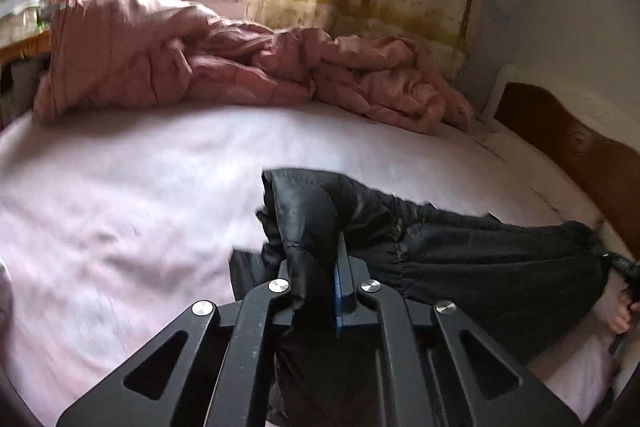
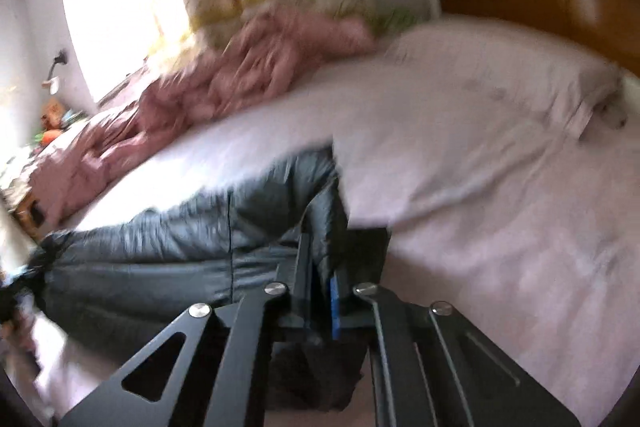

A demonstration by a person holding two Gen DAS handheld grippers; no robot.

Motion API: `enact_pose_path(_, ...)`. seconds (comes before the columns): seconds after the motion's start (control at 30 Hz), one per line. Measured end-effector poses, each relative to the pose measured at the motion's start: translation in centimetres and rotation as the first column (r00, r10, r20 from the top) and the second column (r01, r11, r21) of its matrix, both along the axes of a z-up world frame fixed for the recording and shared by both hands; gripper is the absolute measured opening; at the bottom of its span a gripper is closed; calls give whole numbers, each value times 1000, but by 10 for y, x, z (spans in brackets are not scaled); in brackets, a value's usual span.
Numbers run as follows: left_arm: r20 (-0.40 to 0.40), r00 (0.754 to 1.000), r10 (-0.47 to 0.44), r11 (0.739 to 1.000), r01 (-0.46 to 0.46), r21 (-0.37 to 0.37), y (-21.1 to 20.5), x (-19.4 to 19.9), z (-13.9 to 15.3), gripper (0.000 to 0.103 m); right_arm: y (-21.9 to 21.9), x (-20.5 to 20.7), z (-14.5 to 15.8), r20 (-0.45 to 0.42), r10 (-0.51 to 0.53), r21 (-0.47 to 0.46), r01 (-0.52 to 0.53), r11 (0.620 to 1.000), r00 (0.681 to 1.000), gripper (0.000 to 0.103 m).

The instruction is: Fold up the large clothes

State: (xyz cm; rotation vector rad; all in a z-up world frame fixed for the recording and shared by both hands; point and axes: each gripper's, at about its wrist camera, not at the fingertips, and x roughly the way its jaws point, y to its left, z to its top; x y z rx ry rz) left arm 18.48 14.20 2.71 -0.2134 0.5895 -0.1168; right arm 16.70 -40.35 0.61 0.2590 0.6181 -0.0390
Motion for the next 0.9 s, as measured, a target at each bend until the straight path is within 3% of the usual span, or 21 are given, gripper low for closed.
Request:
enact_pose_path(0.13,-101,993,60,998,-60,-5,1,27,-18,8,3,29,2,-31,-40,-29,39,999,999,5)
enact_pose_path(0.2,-138,987,79,996,-84,-30,8,30,-39,18,5,42,-11,-90,-46,-51,41,998,995,5)
enact_pose_path(0.23,-141,986,92,994,-98,-39,12,29,-47,29,5,45,-20,-110,-46,-52,41,998,993,5)
enact_pose_path(0.27,-148,983,106,992,-115,-52,17,30,-52,47,4,46,-27,-122,-48,-50,43,998,991,5)
enact_pose_path(0.33,-152,975,165,980,-179,-82,32,28,-55,68,3,45,-33,-125,-60,-65,52,997,990,5)
enact_pose_path(0.43,-111,978,176,969,-192,-155,47,15,-44,67,-4,35,-26,-80,-99,-72,94,993,992,13)
enact_pose_path(0.53,-60,976,207,971,-213,-107,47,-2,-28,67,-14,23,-14,-24,-157,-92,154,984,987,35)
enact_pose_path(0.57,-40,977,212,973,-214,-91,45,-8,-22,67,-18,21,-11,-23,-164,-90,161,983,986,54)
enact_pose_path(0.6,-8,979,205,976,-205,-75,41,-17,-15,67,-20,17,-8,-18,-165,-79,163,983,986,67)
enact_pose_path(0.7,81,985,154,988,-155,7,17,-36,3,68,-23,1,7,28,-160,-37,161,986,987,68)
enact_pose_path(0.83,115,987,111,993,-113,14,-13,-45,16,69,-14,-18,23,69,-143,-21,144,989,987,73)
enact_pose_path(0.9,160,981,107,991,-118,58,-29,-54,26,78,-5,-27,30,95,-134,-18,136,991,986,75)
